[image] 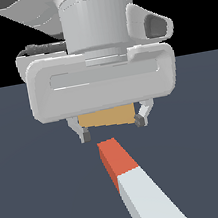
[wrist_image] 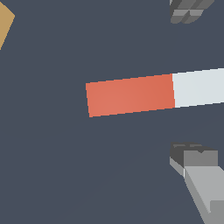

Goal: Insert the peg into the horizontal hole in a box.

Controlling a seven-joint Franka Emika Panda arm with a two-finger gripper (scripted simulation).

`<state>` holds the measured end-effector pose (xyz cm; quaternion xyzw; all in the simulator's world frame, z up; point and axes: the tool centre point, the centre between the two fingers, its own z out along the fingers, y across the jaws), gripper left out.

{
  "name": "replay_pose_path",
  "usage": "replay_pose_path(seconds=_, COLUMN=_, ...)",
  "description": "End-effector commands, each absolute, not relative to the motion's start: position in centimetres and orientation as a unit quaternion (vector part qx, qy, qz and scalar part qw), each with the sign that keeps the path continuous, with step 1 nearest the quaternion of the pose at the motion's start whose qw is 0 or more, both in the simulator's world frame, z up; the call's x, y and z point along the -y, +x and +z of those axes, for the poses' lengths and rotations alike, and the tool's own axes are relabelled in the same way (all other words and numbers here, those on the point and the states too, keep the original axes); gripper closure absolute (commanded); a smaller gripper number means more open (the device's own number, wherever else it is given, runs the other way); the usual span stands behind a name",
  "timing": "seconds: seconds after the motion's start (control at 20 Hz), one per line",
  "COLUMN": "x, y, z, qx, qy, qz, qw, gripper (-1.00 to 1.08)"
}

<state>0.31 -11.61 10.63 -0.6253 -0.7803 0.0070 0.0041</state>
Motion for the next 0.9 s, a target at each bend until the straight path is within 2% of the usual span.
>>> replay_pose_path(seconds=0.0, x=13.5, y=0.8, z=9.7, qx=0.789, qy=-0.614, qz=0.005, qw=0.003, gripper=-0.92)
replay_pose_path(seconds=0.45, x=17.9, y=2.3, z=7.5, qx=0.809, qy=-0.588, qz=0.001, qw=0.000, gripper=-0.92)
replay_pose_path(seconds=0.85, x=18.9, y=2.9, z=7.0, qx=0.813, qy=-0.582, qz=0.000, qw=0.000, gripper=-0.92)
